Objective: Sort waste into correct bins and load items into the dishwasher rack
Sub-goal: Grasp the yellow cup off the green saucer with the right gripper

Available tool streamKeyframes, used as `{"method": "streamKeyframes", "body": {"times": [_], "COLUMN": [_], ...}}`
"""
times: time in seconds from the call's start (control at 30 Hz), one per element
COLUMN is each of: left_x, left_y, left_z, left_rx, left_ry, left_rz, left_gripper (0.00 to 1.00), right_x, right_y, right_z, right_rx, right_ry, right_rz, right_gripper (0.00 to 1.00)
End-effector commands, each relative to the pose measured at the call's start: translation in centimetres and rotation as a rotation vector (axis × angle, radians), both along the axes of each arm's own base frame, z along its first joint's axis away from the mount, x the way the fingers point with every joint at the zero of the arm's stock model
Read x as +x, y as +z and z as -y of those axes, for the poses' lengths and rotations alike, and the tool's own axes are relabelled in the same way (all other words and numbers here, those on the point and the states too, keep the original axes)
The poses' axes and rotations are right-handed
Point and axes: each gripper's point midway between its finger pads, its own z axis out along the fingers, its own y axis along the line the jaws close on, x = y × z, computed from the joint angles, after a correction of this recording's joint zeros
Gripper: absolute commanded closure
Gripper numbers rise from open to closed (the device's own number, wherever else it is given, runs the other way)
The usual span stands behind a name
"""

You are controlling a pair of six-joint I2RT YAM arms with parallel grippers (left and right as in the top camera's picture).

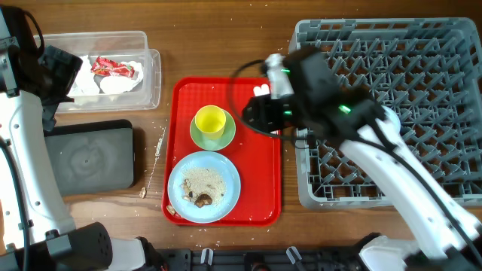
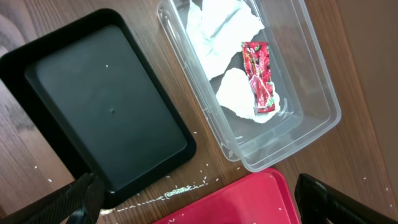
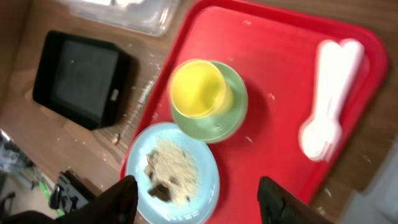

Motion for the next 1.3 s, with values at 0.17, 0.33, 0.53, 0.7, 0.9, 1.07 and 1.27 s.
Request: {"method": "streamKeyframes", "body": {"times": [0.17, 0.33, 0.53, 0.7, 0.9, 1.07, 1.27], "left_x": [0.0, 0.0, 0.0, 0.0, 0.0, 0.0, 0.0], "left_y": [-0.2, -0.2, -0.2, -0.2, -0.2, -0.2, -0.2], "left_z": [-0.2, -0.2, -0.2, -0.2, -0.2, -0.2, -0.2], "left_rx": [-0.003, -0.003, -0.003, -0.003, -0.003, -0.003, -0.003], "left_ry": [0.013, 0.013, 0.013, 0.013, 0.013, 0.013, 0.013], "left_rz": [-0.003, -0.003, -0.003, -0.003, -0.003, -0.003, -0.003], "left_gripper": [0.00, 0.00, 0.00, 0.00, 0.00, 0.00, 0.00], "right_x": [2.2, 3.4, 2.5, 3.3, 3.5, 5.1, 8.4], "right_y": [-5.5, -7.1, -14.0, -16.2, -15.1, -4.3, 5.7], "right_z": [-10.7, -13.2, -14.7, -13.9, -13.6, -10.4, 2.3], "right_rx": [-0.206, -0.181, -0.328, -0.439, -0.452, -0.362, -0.091], "right_ry": [0.202, 0.131, 0.139, 0.084, 0.081, 0.020, -0.016], "right_rz": [-0.010, 0.021, -0.004, 0.049, 0.057, 0.139, 0.085], "right_gripper": [0.11, 0.39, 0.56, 0.59, 0.96, 0.96, 0.96]}}
